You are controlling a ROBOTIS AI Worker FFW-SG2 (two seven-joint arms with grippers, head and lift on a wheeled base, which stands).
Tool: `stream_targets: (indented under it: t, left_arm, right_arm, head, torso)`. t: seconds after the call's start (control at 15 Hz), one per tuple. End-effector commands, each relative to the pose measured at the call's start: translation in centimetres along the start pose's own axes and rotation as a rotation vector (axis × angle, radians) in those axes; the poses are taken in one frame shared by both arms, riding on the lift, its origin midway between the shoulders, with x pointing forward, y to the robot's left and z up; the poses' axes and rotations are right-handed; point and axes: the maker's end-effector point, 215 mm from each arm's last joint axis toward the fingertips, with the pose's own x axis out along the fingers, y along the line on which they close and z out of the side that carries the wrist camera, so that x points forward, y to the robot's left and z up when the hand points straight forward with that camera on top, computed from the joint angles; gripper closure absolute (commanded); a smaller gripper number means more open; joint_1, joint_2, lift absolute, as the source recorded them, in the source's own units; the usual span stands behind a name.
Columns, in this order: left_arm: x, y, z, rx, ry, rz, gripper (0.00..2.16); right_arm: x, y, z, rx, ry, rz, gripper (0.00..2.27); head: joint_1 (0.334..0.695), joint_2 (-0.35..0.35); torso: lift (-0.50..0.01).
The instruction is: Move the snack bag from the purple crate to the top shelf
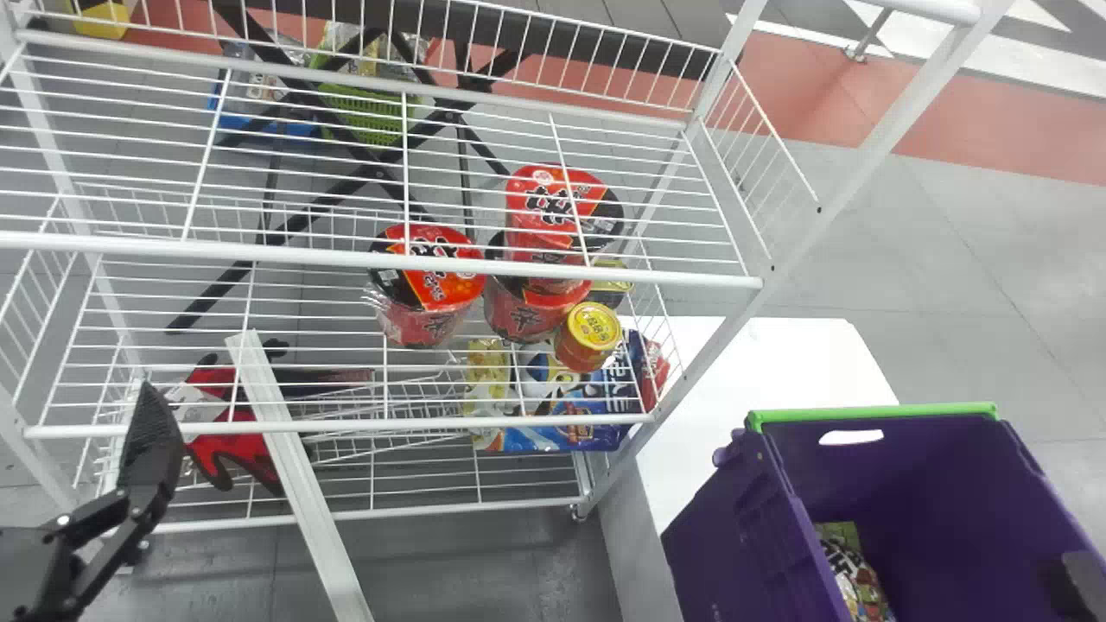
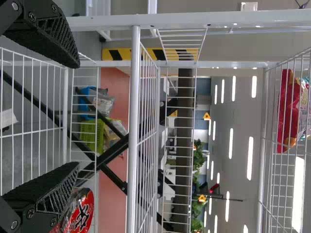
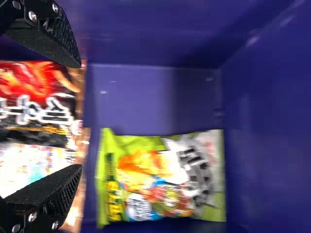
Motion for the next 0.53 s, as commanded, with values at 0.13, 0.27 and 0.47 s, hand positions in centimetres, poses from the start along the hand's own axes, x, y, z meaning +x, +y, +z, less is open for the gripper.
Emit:
stream_targets:
  t: [0.13,0.27,0.47]
  left_arm:
    - [0.1,0.0,-0.1,-0.001,0.002,0.0,0.1]
    - [0.1,0.0,-0.2,-0.004,0.003,-0.001,0.1]
    - [0.4,-0.3,-0.2,-0.015,0.002,-0.013,0.1]
  right_arm:
    - [-0.4,-2.1,-2.0,0.018,0.073,-0.046,0.08]
    - [-0.3,-3.0,-3.3,0.02,0.113,-0.06,0.08]
    - [0.0,-3.8,-6.3,0.019,0.195,-0.075,0.08]
  head:
    - [0.695,-0.35]
    - [0.695,-0.35]
    - [0.695,-0.35]
  torso:
    - [-0.45]
    - [-0.45]
    - [-0.45]
